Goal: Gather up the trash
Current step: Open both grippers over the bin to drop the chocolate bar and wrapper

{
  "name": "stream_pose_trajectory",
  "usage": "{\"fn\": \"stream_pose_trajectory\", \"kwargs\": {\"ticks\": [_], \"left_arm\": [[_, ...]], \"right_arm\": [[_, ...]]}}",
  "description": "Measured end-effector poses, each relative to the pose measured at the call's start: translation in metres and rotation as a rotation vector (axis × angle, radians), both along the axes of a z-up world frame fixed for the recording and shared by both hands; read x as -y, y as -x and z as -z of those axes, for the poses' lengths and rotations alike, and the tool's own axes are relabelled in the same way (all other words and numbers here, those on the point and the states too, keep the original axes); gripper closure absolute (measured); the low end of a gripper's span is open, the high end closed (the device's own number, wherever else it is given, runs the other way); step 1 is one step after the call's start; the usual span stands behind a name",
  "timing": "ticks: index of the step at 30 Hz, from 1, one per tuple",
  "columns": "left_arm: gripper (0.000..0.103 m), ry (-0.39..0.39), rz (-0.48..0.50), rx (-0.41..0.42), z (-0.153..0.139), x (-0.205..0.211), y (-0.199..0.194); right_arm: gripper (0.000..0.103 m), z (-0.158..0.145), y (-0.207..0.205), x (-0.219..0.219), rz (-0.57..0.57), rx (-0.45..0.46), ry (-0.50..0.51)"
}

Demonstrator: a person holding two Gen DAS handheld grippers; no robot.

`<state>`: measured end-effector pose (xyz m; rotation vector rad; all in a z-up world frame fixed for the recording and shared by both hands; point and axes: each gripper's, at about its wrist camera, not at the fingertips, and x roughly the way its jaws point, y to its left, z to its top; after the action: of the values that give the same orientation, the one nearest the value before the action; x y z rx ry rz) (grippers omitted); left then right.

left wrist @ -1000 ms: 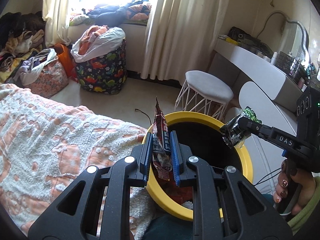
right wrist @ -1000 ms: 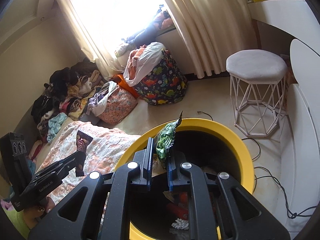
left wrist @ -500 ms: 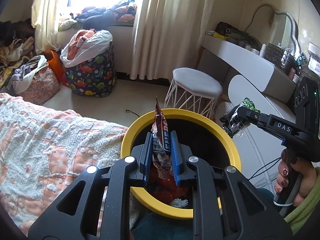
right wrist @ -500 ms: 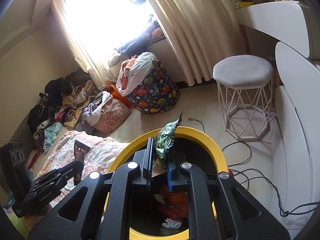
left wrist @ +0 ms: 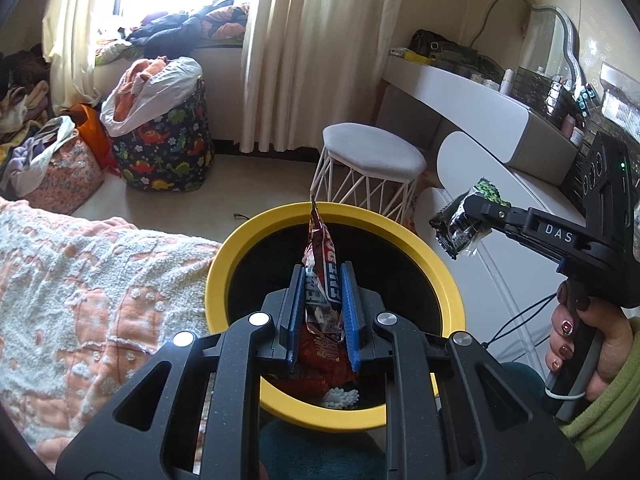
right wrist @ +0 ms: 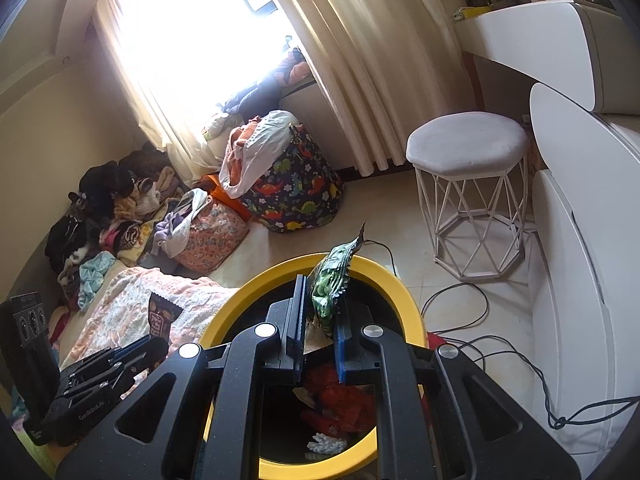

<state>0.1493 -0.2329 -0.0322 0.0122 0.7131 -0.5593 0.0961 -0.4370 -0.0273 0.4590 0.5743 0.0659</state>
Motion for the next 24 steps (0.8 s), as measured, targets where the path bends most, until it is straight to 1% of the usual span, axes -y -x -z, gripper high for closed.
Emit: {"fn": "stream_pose_trajectory", "kwargs": {"ticks": [15, 24], "left_arm": [[0.09, -0.025, 0.038, -0.057, 0.018, 0.013, -0.002], [0.09, -0.044, 0.08, -0.092, 0.027, 0.027, -0.014]], "right_arm": [[0.092, 0.019, -0.008, -0.012, -0.034, -0.054, -0.005], [0.09, 0.027, -0.014, -0.017, -0.056, -0.084, -0.01]]}}
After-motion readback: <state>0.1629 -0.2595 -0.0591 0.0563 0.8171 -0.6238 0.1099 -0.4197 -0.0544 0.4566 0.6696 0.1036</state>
